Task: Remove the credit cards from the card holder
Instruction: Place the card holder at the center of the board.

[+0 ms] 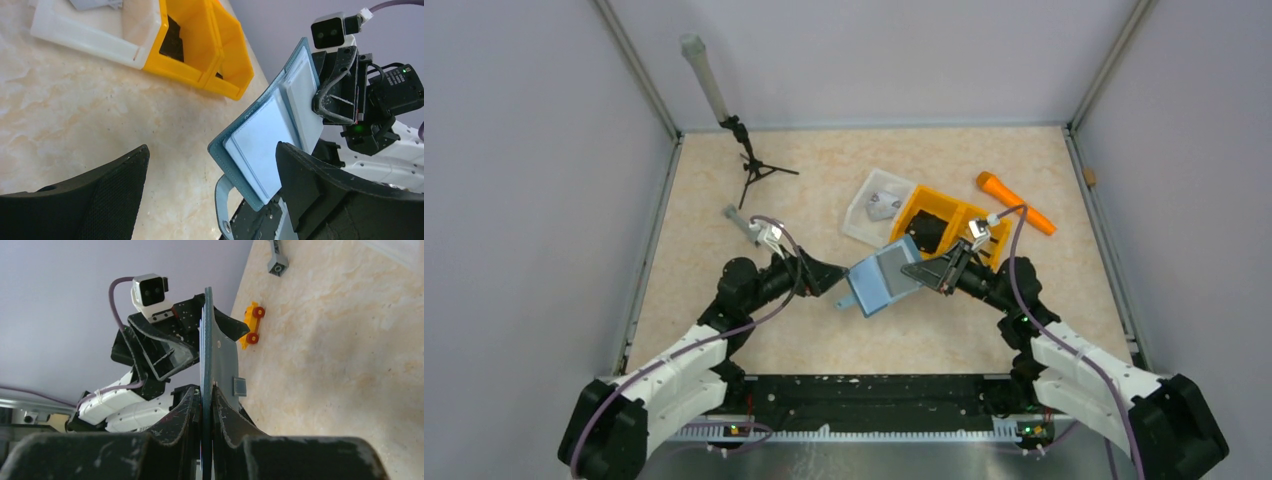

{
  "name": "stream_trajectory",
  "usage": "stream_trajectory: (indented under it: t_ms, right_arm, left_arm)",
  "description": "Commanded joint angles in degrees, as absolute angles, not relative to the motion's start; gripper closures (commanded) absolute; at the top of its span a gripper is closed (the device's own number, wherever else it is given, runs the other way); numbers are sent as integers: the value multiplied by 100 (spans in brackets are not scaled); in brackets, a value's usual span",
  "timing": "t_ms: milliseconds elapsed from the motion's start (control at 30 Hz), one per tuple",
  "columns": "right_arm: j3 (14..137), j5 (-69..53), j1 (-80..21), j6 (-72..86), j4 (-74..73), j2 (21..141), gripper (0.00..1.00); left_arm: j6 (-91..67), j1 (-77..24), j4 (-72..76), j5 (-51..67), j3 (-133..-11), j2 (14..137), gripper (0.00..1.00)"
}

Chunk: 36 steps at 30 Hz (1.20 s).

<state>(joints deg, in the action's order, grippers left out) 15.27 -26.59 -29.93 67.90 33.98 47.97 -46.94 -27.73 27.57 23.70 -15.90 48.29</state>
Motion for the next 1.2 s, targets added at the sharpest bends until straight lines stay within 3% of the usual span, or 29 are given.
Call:
stream_trajectory:
  t_ms: [0,333,400,467,533,667,767,833,1000,1100,1167]
  right_arm:
    - [1355,-2623,-3164,7038,4395,4865,100]
    - [1240,-2663,-3310,7169,4902,5192,100]
    - [1212,-2663,-3322,7136,4907,5251,100]
    - [1154,-2593,-3322,7028,4792,5283,100]
    - [1090,-2464,-3322,6785,4543,5268,90]
    - [1068,-2147,-3322,6047,3477,5083,53]
    - [1179,-1702,-3322,5512,2334,4739,33]
    - [1319,-1287,-3322,5203,1464,4542,24]
    - [1613,-822,-3331,4600,301,4418,24]
    - [1665,-1016,-3352,4338,263,4509,39]
    - [1720,-1252,-3400,4248,279,4701,43]
  left_arm:
    - [-4963,-2685,4150,3308,-1280,5219,1]
    - [-5515,-2689,5558,4547,-1403,6322,4]
    - [-5554,-2689,5536,4659,-1484,6490,11]
    - [-5523,-2685,5422,4674,-1505,6641,27]
    - [-5431,-2666,5279,4578,-1478,6730,47]
    - [-5020,-2615,4306,4398,-1592,6861,83]
    - [-4521,-2619,3262,4411,-1872,7048,99]
    - [-4094,-2619,2597,4420,-2111,7299,100]
    - [-3542,-2619,1642,4498,-2552,8329,100]
    - [-3426,-2618,1478,4598,-2724,8875,100]
    - [-3337,-2622,1326,4573,-2816,9055,100]
